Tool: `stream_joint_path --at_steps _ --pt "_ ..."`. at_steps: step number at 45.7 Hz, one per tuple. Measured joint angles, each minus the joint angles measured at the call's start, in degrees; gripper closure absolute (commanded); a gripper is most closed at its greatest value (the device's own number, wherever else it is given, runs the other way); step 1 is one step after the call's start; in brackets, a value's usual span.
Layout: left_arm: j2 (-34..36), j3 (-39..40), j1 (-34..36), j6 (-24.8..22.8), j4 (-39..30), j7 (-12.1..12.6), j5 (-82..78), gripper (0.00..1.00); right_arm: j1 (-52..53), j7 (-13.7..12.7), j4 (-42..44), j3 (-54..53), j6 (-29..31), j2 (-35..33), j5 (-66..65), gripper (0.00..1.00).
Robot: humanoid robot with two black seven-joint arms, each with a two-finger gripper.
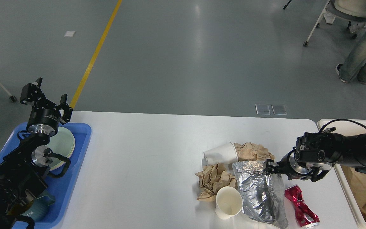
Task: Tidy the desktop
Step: 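Move the right gripper down to the silver foil bag and grasp it, then lift the silver foil bag and drop it into the white bin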
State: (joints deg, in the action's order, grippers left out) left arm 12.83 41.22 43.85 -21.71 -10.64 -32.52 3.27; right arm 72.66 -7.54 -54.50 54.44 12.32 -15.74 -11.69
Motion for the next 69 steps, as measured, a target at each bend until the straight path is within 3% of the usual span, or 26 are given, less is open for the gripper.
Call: stream_joint_path --at_steps 4,8,11,41,54,69 --pt "0.00 0.00 0.00 0.00 0.00 0.00 0.01 0.04 -0.75 -0.01 0.00 0.00 -0.28 0.35 -0.16 0.57" --pt "0.00 0.00 0.00 0.00 0.00 0.00 0.01 0.04 -1.01 -0.02 -0.01 0.00 -0.36 0.42 -0.85 0.88" --pt "0.00 0.00 0.00 0.00 0.00 0.00 0.00 0.04 -1.08 -0.01 -0.05 -0.01 -0.37 0.43 -1.11 1.00" --pt "0.00 0.00 0.00 0.00 0.00 0.00 0.01 0.04 -0.15 0.95 -0.75 -0.38 -3.99 -0.60 -1.23 1.00" --pt "0.00 0.00 0.00 0.00 0.00 0.00 0.01 0.04 8.05 6.60 -4.29 -0.61 -3.31 -9.38 -1.21 1.00" --pt "0.00 0.00 0.00 0.00 0.00 0.00 0.01 0.04 11.16 9.31 -5.03 -0.56 -2.77 -15.45 -1.21 1.00"
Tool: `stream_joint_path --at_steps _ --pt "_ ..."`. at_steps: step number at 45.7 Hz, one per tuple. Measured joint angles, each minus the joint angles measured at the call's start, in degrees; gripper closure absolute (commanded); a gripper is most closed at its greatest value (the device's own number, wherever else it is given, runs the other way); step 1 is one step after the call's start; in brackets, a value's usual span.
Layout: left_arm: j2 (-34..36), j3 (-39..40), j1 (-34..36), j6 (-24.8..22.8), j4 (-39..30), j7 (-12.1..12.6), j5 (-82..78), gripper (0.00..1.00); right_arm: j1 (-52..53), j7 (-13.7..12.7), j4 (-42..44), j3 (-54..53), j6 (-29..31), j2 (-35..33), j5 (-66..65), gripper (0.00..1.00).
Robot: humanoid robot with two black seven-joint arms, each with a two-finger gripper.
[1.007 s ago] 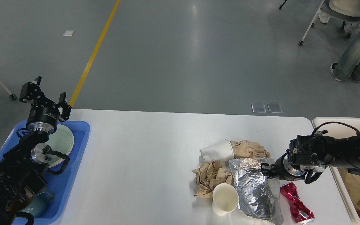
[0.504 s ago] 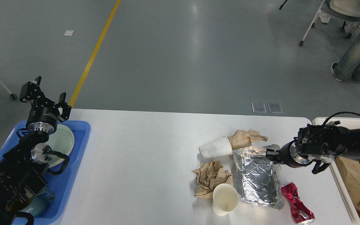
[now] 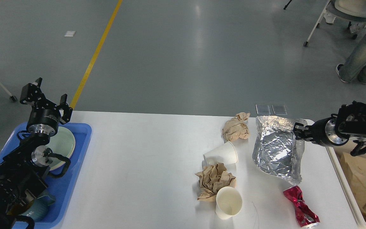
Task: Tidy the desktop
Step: 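Lift the silver foil bag and drop it into the white bin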
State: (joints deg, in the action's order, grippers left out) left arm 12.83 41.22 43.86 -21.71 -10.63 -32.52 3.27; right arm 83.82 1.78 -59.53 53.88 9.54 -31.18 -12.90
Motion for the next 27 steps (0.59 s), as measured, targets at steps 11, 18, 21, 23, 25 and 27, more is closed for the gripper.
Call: stream_joint_path --at_steps 11,18,21,23,25,27 --pt "0.00 0.00 0.00 0.00 0.00 0.00 0.00 0.04 4.89 2.22 -0.22 0.01 5.25 -3.82 0.06 1.00" --pt "0.00 0.00 0.00 0.00 0.00 0.00 0.00 0.04 13.08 2.51 -0.16 -0.10 15.32 -6.51 0.25 1.00" --pt "0.00 0.00 0.00 0.00 0.00 0.00 0.00 0.04 16.18 2.53 -0.14 -0.78 19.20 -7.85 0.30 1.00" --pt "0.00 0.00 0.00 0.00 0.00 0.00 0.00 0.04 17.89 2.54 -0.13 -1.48 21.28 -8.96 0.32 1.00" --pt "0.00 0.00 0.00 0.00 0.00 0.00 0.00 0.04 19.30 2.54 -0.08 -2.21 22.72 -10.09 0.32 1.00" --pt "0.00 0.00 0.00 0.00 0.00 0.00 0.00 0.04 20.72 2.53 0.04 -3.00 23.98 -11.46 0.33 1.00"
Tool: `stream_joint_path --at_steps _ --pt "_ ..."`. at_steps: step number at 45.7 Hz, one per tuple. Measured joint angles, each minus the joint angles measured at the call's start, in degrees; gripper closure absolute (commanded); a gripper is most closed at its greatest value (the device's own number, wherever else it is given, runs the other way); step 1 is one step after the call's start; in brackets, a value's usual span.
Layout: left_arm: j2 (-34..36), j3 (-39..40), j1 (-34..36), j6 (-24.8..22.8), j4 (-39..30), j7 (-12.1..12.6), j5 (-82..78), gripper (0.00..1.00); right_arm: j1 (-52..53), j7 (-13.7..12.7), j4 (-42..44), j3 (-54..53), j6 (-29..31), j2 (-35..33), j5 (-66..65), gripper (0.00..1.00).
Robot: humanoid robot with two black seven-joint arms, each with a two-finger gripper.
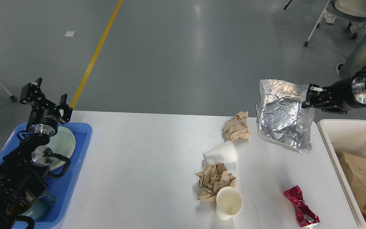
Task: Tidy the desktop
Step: 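Lift the silver foil bag and drop it into the white bin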
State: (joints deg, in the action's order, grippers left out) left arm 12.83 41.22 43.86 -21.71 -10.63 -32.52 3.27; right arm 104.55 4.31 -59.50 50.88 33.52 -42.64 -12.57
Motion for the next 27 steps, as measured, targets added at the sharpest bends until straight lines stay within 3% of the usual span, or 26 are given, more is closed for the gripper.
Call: stream_joint_path --at_steps 15,22,23,27 --pt "0.00 0.00 0.00 0.00 0.00 0.00 0.01 0.04 2.79 -0.42 2.89 -1.36 0.23 -7.42 0.68 1.00" --pt "0.00 0.00 0.00 0.00 0.00 0.00 0.03 0.04 -5.82 -0.53 7.07 -1.47 -6.62 -9.04 3.52 1.00" --pt "0.00 0.00 0.00 0.00 0.00 0.00 0.03 0.04 -10.29 -0.57 9.45 -1.45 -10.56 -9.13 5.31 1.00" --pt "-0.01 0.00 0.03 -0.01 -0.04 0.00 0.03 0.04 -16.79 -0.59 13.85 -1.50 -15.94 -9.12 7.74 1.00"
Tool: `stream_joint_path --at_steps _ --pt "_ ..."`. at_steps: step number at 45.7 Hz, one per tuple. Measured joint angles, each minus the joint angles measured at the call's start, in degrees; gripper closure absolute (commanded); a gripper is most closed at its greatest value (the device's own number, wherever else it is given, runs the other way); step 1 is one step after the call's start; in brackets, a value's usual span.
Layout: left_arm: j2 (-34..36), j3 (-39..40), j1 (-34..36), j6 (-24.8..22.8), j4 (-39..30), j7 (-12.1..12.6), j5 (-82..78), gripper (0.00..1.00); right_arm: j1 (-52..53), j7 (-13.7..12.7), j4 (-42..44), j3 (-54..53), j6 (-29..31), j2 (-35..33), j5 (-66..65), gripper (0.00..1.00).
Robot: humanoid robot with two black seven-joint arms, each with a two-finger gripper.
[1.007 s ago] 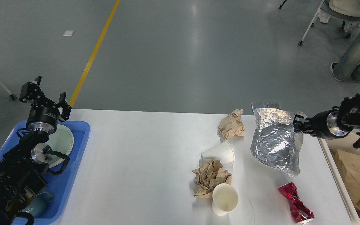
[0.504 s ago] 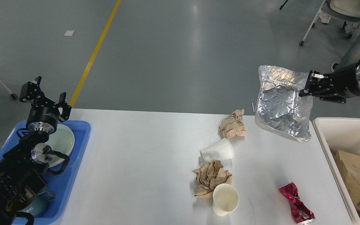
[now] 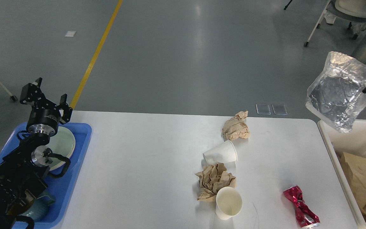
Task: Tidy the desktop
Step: 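Lift the silver foil bag and drop it into the white bin, then bring the right gripper over to the white paper cup and grasp it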
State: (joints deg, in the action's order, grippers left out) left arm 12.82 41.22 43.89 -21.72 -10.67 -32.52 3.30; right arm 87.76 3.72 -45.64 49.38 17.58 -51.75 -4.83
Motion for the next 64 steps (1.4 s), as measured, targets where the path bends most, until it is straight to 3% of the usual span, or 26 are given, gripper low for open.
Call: stream_joint_path --at_steps 14,15,19,20,39,48,58,64 --pt "0.00 0.00 -0.03 0.01 0.04 0.00 0.00 0.04 -22.65 -0.07 12.46 -3.32 -14.83 2.45 5.84 0.99" --pt "0.01 0.00 -0.02 0.01 0.04 0.00 0.00 0.04 -24.13 -0.11 13.34 -3.73 -15.62 2.82 6.13 0.84" --pt "0.00 0.00 -0.03 0.01 0.04 0.00 0.00 0.04 -28.67 -0.18 16.84 -4.68 -17.00 4.06 6.76 0.12" --pt "0.00 0.00 -0.03 0.01 0.04 0.00 0.01 0.04 -29.55 -0.19 17.69 -4.78 -17.15 4.28 6.82 0.00" --pt "0.00 0.00 -0.04 0.01 0.04 0.00 -0.02 0.04 -33.56 0.03 20.31 -4.93 -16.51 4.99 7.15 0.00" --pt "0.00 0.00 -0.04 0.01 0.03 0.00 -0.05 0.04 -25.96 0.00 17.62 -3.25 -14.87 8.53 6.36 0.00" --pt "0.00 0.00 -0.04 0.01 0.04 0.00 -0.02 0.04 -10.19 -0.16 15.27 9.26 -7.70 20.71 5.58 0.00" --pt "0.00 0.00 -0.04 0.01 0.04 0.00 -0.01 0.04 -1.21 -0.27 11.13 12.03 1.96 26.27 5.49 0.00"
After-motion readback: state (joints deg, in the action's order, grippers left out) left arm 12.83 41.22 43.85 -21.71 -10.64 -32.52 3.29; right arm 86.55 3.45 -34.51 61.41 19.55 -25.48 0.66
